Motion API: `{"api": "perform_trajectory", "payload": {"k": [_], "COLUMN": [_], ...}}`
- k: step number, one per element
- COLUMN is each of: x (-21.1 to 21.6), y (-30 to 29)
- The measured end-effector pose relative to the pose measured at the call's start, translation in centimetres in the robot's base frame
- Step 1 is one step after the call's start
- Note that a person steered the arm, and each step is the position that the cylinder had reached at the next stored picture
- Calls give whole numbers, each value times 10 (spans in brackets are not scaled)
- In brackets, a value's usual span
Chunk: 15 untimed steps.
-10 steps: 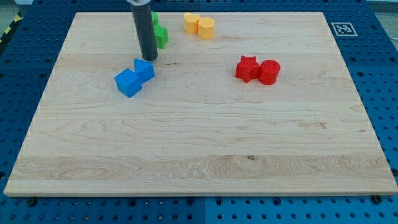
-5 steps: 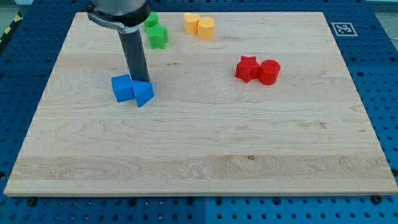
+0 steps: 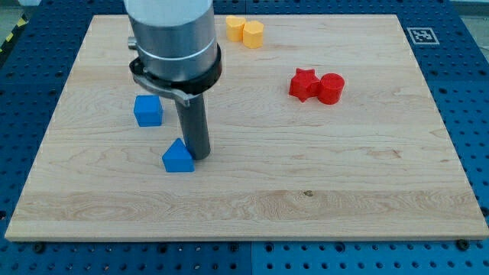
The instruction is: Move the blue triangle diagonally to the bottom left of the blue cube
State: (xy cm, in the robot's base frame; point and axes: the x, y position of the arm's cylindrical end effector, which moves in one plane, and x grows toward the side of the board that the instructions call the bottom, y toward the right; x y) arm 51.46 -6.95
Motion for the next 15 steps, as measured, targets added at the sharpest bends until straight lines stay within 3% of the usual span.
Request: {"api": "perform_trajectory", "payload": {"k": [3, 6, 8, 15], "x": [0, 37, 10, 65], "y": [-36, -48, -56, -97]}}
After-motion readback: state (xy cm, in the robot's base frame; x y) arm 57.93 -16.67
